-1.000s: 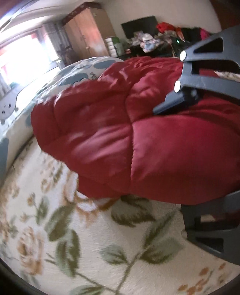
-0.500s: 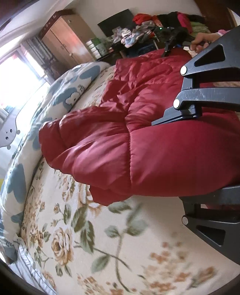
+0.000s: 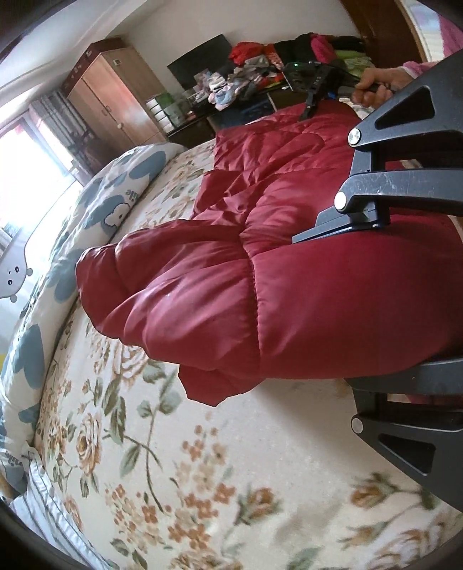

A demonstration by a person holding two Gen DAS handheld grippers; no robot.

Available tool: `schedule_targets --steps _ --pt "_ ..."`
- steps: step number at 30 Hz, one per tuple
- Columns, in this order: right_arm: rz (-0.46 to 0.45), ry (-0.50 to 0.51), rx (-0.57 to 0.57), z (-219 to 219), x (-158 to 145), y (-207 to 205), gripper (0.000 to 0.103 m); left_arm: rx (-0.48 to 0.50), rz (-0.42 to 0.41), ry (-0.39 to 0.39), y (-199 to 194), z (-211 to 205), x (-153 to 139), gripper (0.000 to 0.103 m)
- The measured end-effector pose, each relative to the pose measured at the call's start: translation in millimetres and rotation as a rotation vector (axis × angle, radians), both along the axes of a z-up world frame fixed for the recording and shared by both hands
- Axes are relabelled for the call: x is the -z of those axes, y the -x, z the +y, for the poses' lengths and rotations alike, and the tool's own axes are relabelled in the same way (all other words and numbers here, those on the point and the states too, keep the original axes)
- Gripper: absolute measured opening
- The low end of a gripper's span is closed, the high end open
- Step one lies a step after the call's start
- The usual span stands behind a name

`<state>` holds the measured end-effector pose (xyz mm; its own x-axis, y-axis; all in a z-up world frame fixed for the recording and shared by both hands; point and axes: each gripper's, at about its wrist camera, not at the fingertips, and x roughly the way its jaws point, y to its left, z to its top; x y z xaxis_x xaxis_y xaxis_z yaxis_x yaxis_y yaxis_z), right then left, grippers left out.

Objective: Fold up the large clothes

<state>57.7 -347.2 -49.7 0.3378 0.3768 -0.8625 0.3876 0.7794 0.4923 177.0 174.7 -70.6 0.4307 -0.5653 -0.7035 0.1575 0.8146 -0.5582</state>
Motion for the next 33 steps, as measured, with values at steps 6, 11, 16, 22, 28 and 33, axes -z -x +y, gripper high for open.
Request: schedule_targets --steps 6,11,16,22,28,33 --pt "0.005 -0.013 0.012 2 6 14 0.042 -0.01 0.017 -0.023 24 4 3 0.038" --pt "0.015 -0.019 0.036 -2 17 18 0.046 -0.046 0.029 -0.058 28 -4 10 0.041" --pt "0.031 -0.018 0.051 -5 26 24 0.055 -0.076 0.031 -0.097 32 -13 15 0.049" --pt "0.033 -0.02 0.055 -5 28 27 0.062 -0.093 0.024 -0.146 33 -15 13 0.064" --pt "0.044 0.034 0.05 -5 24 24 0.075 -0.12 0.005 -0.213 29 -13 3 0.082" --pt "0.038 0.109 0.047 -9 17 16 0.083 -0.152 -0.016 -0.257 24 -14 -11 0.085"
